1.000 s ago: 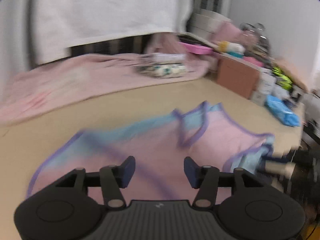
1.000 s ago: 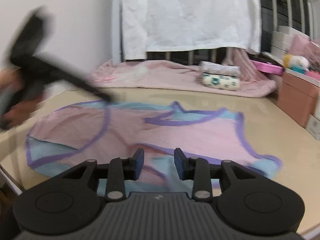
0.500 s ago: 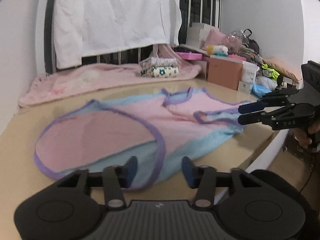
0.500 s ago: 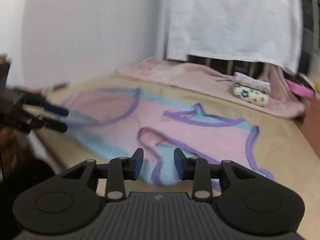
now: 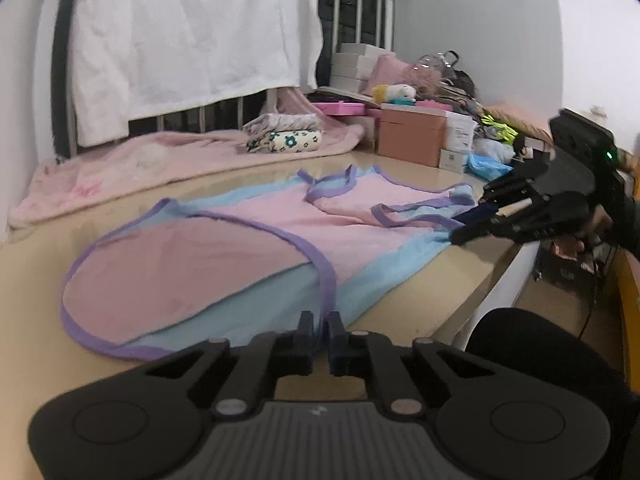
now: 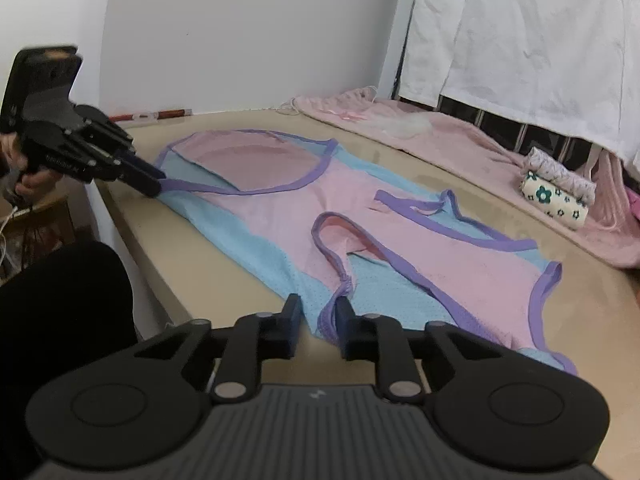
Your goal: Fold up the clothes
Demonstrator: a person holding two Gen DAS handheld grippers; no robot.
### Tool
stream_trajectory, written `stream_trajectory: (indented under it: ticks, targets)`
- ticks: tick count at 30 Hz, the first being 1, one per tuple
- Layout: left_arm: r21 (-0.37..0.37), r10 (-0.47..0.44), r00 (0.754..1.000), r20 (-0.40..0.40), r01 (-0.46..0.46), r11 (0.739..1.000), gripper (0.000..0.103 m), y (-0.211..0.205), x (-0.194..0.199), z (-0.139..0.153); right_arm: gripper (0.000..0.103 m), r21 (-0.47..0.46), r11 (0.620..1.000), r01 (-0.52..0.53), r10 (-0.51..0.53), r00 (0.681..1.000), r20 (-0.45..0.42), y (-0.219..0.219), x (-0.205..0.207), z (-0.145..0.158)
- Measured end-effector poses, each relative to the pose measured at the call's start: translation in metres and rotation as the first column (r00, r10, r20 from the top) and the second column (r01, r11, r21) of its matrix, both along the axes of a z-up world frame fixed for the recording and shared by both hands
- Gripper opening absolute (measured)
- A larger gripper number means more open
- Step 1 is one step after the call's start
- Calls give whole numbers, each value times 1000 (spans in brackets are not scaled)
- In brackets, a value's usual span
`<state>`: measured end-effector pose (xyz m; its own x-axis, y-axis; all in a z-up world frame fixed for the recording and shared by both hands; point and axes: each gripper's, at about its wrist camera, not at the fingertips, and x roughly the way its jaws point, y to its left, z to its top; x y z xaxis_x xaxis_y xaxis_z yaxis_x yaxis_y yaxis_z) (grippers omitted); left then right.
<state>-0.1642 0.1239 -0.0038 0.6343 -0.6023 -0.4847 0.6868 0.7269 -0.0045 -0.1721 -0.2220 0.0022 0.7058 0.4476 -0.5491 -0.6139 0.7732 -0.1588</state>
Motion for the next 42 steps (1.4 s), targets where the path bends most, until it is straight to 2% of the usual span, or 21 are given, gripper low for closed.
stream_trajectory:
  ticks: [3, 7, 10, 15, 17, 19, 21, 23, 24, 25, 26, 27, 30, 32, 33, 34, 35, 37, 39, 41, 42]
  targets:
    - [12, -12, 1000, -18, 12, 1000, 1, 1, 6, 3, 2, -2, 1000, -5, 5, 1000, -5, 0, 3, 1]
    - [-18, -5, 1000, -9, 5, 1000, 0, 6, 15, 16, 2, 51, 999, -4, 5, 1000, -14, -9, 9, 12]
    - [0, -15, 1000, 15, 15, 1000, 0, 3, 33, 28, 2, 87, 996, 5, -6, 1000, 2, -17, 25, 26]
    - [121, -29, 996, 86, 18, 992, 0, -15, 96, 56, 2, 51, 999, -1, 0, 1000, 24, -14, 81, 46]
    - [169, -17, 997, 76, 4, 986, 1, -28, 128, 60, 2, 9, 1000, 22, -22, 1000, 15, -8, 111, 45]
    - [206, 38, 998, 44, -46, 977, 3, -37, 158, 58, 9, -48, 996, 77, -77, 997, 8, -2, 138, 38]
    - [179, 88, 996, 24, -91, 980, 8, -30, 171, 58, 10, -76, 989, 129, -128, 992, 15, -4, 154, 36]
    - [141, 142, 990, 24, -144, 979, 14, -12, 162, 61, 20, -59, 983, 177, -175, 984, 37, -19, 152, 42]
    - [109, 146, 989, 38, -149, 983, 19, 1, 150, 61, 38, -26, 986, 164, -163, 986, 44, -34, 141, 47]
    - [74, 143, 989, 46, -146, 987, 34, 14, 137, 61, 58, 14, 990, 141, -141, 989, 49, -50, 126, 53]
    - [47, 147, 988, 47, -149, 988, 51, 25, 125, 59, 63, 39, 993, 108, -109, 993, 33, -66, 112, 56]
    - [30, 155, 987, 44, -156, 987, 55, 34, 118, 58, 64, 39, 996, 76, -76, 997, 7, -79, 97, 56]
    - [45, 174, 984, 24, -175, 983, 56, 42, 102, 44, 64, -5, 999, 54, -54, 998, -22, -95, 61, 42]
    - [70, 205, 979, 3, -205, 976, 56, 42, 104, 35, 60, -71, 996, 53, -56, 998, -32, -91, 51, 27]
    - [73, 225, 974, -12, -224, 972, 55, 43, 107, 31, 41, -110, 993, 52, -56, 998, -39, -87, 49, 19]
    - [78, 247, 968, -32, -244, 967, 54, 44, 111, 27, 8, -141, 989, 50, -57, 997, -47, -84, 50, 13]
    - [88, 266, 962, -54, -261, 961, 52, 46, 115, 23, 2, -154, 986, 65, -73, 996, -45, -83, 54, 12]
    - [109, 291, 954, -78, -282, 953, 48, 49, 118, 18, 2, -152, 980, 125, -130, 991, -27, -88, 67, 15]
    - [107, 304, 950, -67, -296, 949, 46, 52, 116, 17, 4, -98, 967, 236, -237, 972, -2, -101, 85, 25]
    - [109, 316, 946, -67, -308, 945, 46, 53, 114, 16, 20, -27, 932, 360, -361, 933, -4, -117, 104, 34]
    - [108, 320, 945, -69, -311, 944, 46, 53, 114, 17, 35, -30, 911, 411, -411, 912, -5, -121, 112, 36]
